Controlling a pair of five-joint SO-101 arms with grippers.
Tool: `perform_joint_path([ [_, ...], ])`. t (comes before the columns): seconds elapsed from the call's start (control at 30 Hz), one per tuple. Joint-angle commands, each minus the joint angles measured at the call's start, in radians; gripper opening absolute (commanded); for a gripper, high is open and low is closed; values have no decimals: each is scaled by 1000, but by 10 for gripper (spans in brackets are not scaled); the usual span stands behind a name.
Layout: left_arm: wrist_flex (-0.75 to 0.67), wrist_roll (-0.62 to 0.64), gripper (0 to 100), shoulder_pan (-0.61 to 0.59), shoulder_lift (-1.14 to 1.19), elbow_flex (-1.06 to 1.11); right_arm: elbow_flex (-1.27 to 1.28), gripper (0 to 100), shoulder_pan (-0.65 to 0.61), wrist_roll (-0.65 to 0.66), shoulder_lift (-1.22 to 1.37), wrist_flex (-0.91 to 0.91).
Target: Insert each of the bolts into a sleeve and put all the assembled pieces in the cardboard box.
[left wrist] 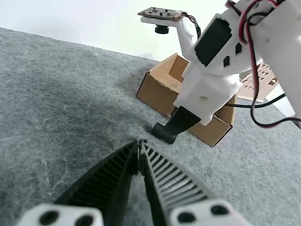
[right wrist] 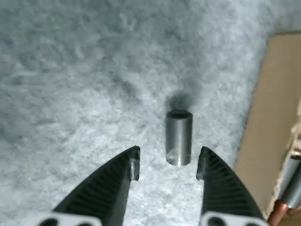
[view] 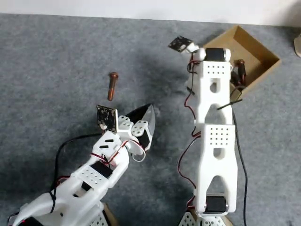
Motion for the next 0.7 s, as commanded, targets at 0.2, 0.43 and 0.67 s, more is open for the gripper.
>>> perform_joint_path([
  [0.2, 2, -9, 24, -4, -1, -8, -47, 190, -10, 54, 71, -64],
  [0.43, 2, -9, 24, -24, -1, -10, -47, 190, -2, 48, 136, -96],
  [0.67, 2, -9, 24, -30, -1, -12, -54, 190, -2, -9, 206, -101],
])
